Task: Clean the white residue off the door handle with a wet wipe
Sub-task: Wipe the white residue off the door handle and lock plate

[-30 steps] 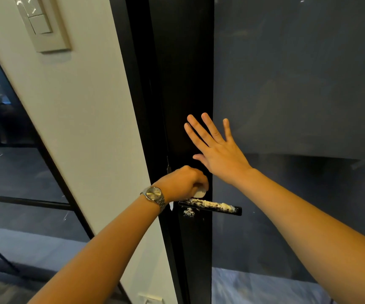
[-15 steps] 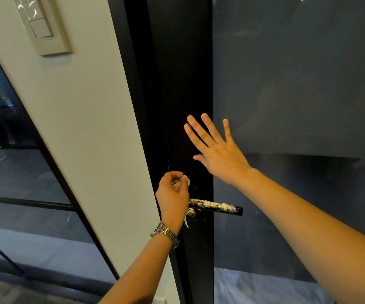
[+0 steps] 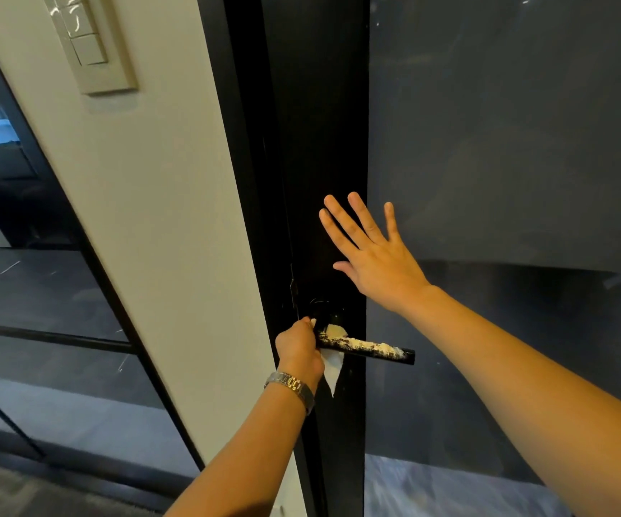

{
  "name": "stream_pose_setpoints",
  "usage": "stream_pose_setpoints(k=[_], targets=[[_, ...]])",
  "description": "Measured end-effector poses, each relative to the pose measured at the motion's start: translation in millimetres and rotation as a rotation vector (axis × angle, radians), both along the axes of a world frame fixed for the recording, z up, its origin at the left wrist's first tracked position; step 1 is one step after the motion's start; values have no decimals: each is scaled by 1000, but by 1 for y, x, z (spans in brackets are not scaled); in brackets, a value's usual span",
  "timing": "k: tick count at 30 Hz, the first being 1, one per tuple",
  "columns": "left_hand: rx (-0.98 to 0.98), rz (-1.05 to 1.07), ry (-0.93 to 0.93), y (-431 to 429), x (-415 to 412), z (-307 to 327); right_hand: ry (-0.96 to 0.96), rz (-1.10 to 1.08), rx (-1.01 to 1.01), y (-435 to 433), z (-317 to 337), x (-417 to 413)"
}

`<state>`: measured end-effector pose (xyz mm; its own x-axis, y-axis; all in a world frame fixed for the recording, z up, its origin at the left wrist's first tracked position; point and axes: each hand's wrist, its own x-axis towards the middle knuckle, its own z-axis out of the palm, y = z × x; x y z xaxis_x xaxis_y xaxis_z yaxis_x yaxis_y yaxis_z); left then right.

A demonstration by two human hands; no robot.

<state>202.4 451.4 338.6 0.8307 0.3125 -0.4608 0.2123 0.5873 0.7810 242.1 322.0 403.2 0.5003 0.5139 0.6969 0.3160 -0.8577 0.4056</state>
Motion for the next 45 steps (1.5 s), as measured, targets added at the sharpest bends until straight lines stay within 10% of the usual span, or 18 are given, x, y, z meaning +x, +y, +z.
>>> stream_pose_setpoints(k=[13, 39, 45], targets=[[1189, -74, -579, 10, -3, 8, 12, 19, 6, -1, -1, 2], [1341, -133, -621, 23, 5, 11, -22, 8, 2, 0, -2, 3], [1481, -666, -896, 18, 10, 26, -31, 17, 9, 0, -2, 3]])
